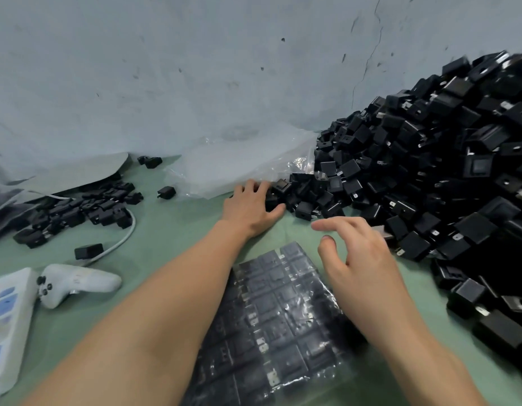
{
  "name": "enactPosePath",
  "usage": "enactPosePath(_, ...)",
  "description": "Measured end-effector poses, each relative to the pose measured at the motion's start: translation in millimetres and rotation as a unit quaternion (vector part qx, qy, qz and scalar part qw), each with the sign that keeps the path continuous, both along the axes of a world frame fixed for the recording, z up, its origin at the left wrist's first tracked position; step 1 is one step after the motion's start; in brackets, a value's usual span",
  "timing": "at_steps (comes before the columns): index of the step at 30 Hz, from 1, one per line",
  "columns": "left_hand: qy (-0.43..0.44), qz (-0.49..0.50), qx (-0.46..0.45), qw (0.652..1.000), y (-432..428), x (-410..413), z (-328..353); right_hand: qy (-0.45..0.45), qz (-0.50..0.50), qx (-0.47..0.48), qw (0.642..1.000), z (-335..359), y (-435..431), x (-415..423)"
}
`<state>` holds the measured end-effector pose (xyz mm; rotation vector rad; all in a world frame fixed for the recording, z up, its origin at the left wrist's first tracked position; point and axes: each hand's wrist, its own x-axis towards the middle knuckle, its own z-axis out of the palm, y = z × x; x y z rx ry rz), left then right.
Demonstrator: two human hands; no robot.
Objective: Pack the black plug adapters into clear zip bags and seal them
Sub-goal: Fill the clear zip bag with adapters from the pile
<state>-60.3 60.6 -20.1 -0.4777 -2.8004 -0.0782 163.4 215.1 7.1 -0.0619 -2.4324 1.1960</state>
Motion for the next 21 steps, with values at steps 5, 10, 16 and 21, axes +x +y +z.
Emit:
enactPosePath(5, 0.046, 0.024, -0.052, 0.997, 5, 7, -1, 0.005, 0.001, 0.01, 1.0, 0, -5, 1)
enactPosePath(10, 0.013, 0.075, -0.061, 0.995, 7, 12, 3, 0.002, 0.009, 0.025, 1.0, 2, -7, 3)
enactPosePath(16, 0.016, 0.019, -0.025, 0.999, -5, 12, 8, 0.015, 0.016, 0.045, 0.999, 4, -13, 5)
enactPosePath(21, 0.001, 0.023, 0.064, 0.998, -12, 18, 17, 0.031, 0.026, 0.012, 0.999, 7, -23, 6)
